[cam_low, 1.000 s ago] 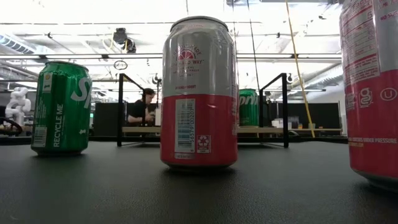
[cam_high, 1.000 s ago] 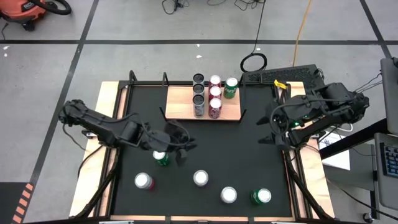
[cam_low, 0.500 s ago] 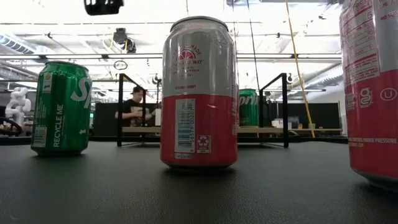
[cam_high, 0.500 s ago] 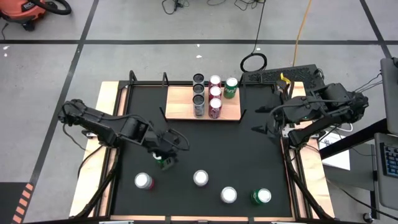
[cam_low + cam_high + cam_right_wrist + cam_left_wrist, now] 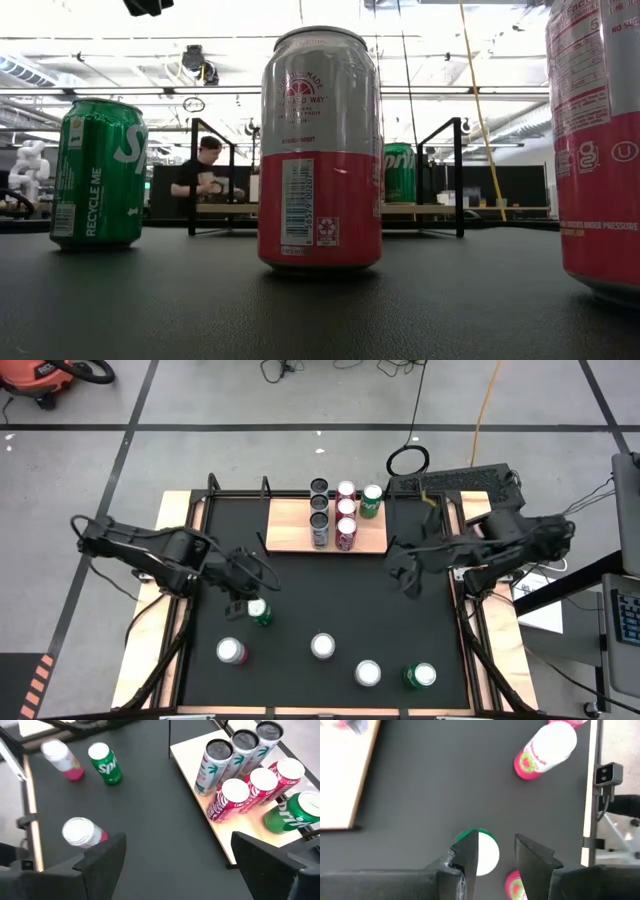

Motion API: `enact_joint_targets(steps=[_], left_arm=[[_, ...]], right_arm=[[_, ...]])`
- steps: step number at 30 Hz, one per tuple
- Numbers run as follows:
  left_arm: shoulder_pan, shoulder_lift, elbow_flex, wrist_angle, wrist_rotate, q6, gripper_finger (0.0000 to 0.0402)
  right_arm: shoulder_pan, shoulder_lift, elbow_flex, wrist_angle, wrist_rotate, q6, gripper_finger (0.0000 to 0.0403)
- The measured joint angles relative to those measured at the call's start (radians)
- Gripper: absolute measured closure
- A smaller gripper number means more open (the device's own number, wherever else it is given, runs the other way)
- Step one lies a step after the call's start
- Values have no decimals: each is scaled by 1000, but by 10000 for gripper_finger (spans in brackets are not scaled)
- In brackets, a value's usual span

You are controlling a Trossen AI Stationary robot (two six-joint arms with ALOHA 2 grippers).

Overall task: Place canned beverage on shelf
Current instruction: Put the top left green soda can on the shelf

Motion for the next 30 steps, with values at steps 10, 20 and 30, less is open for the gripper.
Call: enact_joint_targets(steps=[10, 20, 30], left_arm=[[32, -93, 0, 1, -116, 175, 275], [13, -96, -8, 6, -168, 111, 275], [-70, -94, -125, 22, -213, 85, 275]], right_arm=[[60, 82, 0, -72, -7, -61, 64], [125, 126, 0, 93, -4, -190, 64], [214, 209, -27, 230, -11, -103, 64]])
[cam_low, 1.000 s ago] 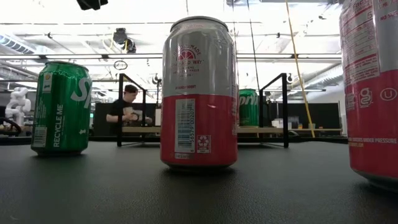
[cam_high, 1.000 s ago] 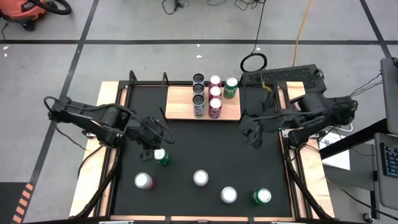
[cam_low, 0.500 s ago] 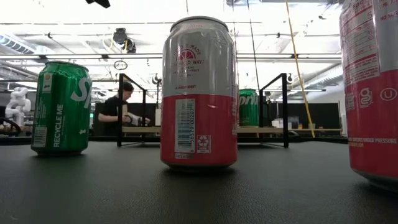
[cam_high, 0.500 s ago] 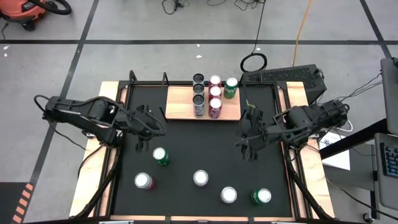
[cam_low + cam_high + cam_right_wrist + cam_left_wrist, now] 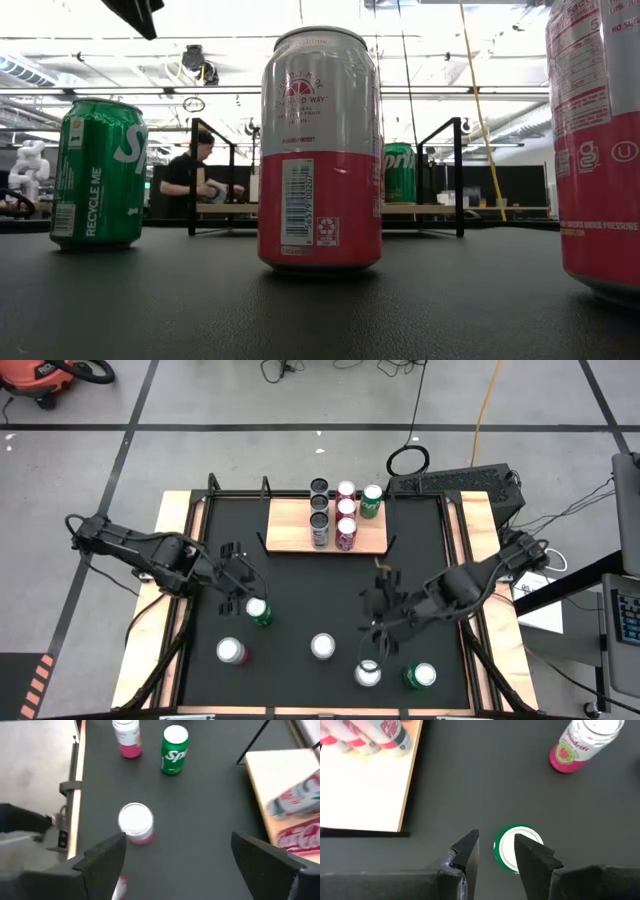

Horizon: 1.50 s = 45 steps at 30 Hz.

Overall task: Place canned beverage on shelf
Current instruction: Put the top left green soda can on the shelf

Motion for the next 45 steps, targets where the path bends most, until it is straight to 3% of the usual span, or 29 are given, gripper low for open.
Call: enact_joint_targets(steps=[6, 10, 16, 22, 31, 37, 45], left_arm=[[-4, -1, 0, -12, 35, -54, 274], [-6, -1, 0, -34, 37, -54, 262], [-14, -1, 0, -67, 3, -103, 209], [-24, -1, 0, -81, -77, -106, 164], [-24, 9, 0, -56, -80, -117, 159], [-32, 9, 0, -116, -79, -184, 159], [-32, 9, 0, -172, -48, -185, 159]], right_arm=[[56, 26, 0, 2, -22, 126, 64], [89, 45, 0, 6, 50, 134, 64], [98, 80, 0, 81, 163, 141, 64], [97, 115, 0, 116, 167, 128, 64], [99, 161, 0, 18, 163, 61, 64], [59, 154, 0, 30, 244, -8, 64], [46, 154, 0, -35, 217, -58, 64]])
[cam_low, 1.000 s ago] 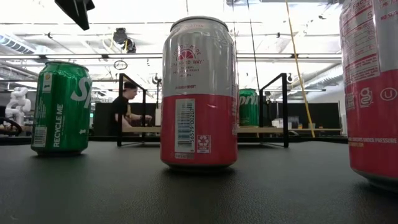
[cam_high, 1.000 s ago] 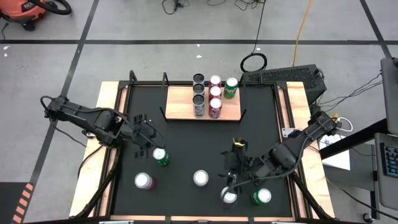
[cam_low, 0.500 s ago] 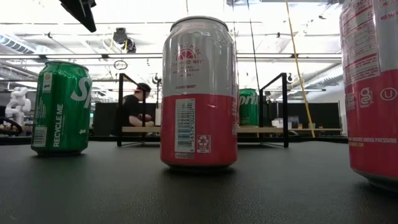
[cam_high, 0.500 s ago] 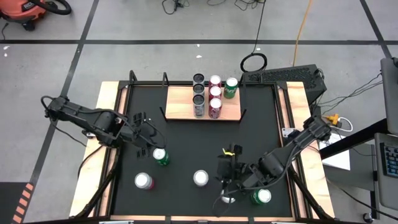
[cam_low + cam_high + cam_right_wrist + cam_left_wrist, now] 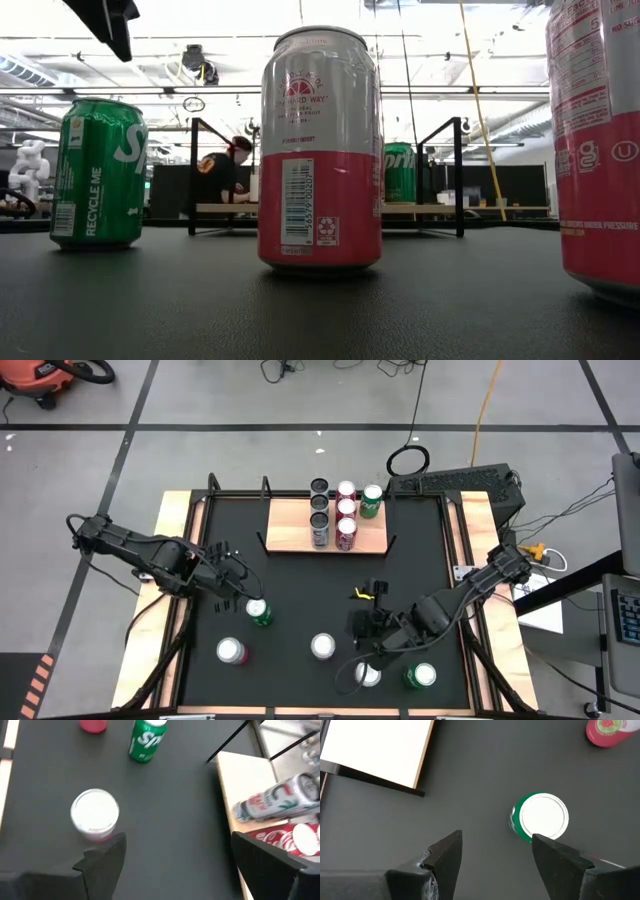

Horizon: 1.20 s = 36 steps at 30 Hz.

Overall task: Place canned beverage on shelf
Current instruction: Put the top left green soda can on the shelf

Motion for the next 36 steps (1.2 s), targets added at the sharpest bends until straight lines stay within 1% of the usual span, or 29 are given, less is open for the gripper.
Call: enact_joint_targets(steps=[4, 7, 10, 14, 16, 22, 24, 27, 32, 34, 36], left_arm=[[-5, 0, 0, -5, 17, -32, 159], [-14, 0, 0, 0, 16, -43, 159], [-31, 0, -8, 48, -18, -38, 159], [-67, 0, -55, 131, -24, -50, 159], [-86, 5, -88, 171, -25, -50, 159], [-129, 14, -151, 230, -45, -53, 157], [-139, 14, -157, 259, -57, -52, 147], [-140, 13, -166, 328, -64, -42, 117], [-138, 13, -196, 356, -64, -33, 56], [-136, 14, -201, 351, -66, -59, 39], [-137, 14, -201, 352, -66, -78, 31]], right_arm=[[0, 0, 0, -18, -59, 5, 64], [7, 0, 0, -17, -62, 8, 64], [18, 0, 0, -10, -62, 7, 64], [30, 0, 0, -8, -63, 25, 64], [39, 0, 0, -7, -82, 53, 64], [77, 0, 0, 15, -86, 86, 64], [86, 0, 0, 20, -86, 86, 64], [95, 0, 0, 19, -85, 87, 64], [108, 0, 0, 18, -84, 87, 64], [114, 0, 0, 16, -84, 86, 64], [119, 0, 0, 12, -84, 83, 64]])
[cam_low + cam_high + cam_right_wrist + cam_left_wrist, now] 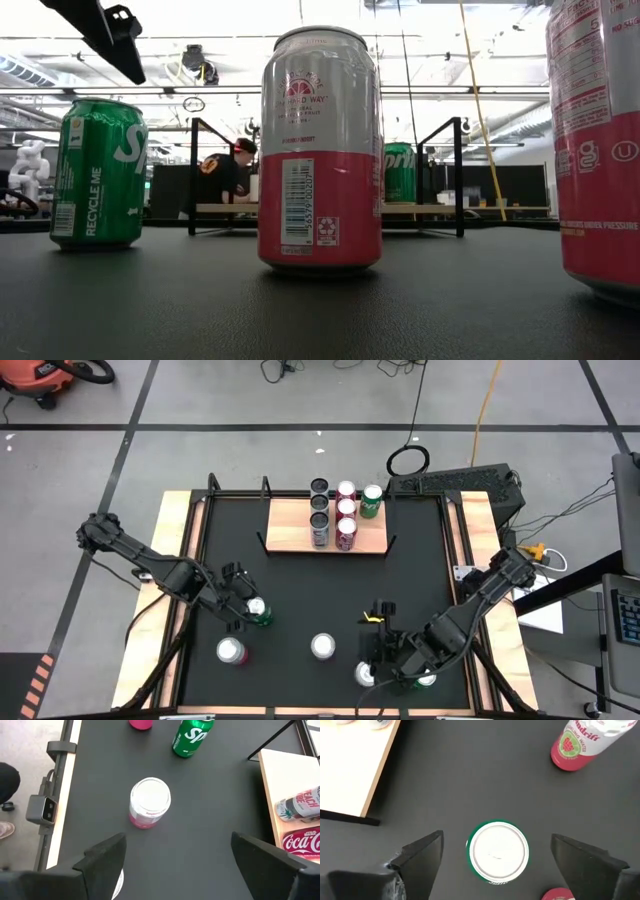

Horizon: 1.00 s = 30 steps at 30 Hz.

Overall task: Place canned beverage on shelf
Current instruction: Put the top left green soda can on the shelf

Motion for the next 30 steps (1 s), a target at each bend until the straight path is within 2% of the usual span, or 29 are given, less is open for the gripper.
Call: enact_joint_targets(steps=[11, 23, 30], left_arm=[[-37, 10, 0, 10, -3, 6, 29], [-48, 139, 0, 9, 0, 5, 29], [-47, 164, 0, 11, 33, -14, 29]], right_arm=[[3, 0, 0, -2, 1, -19, 64], [8, 0, 0, 40, 1, -30, 64], [38, 0, 0, 41, 2, -20, 64]])
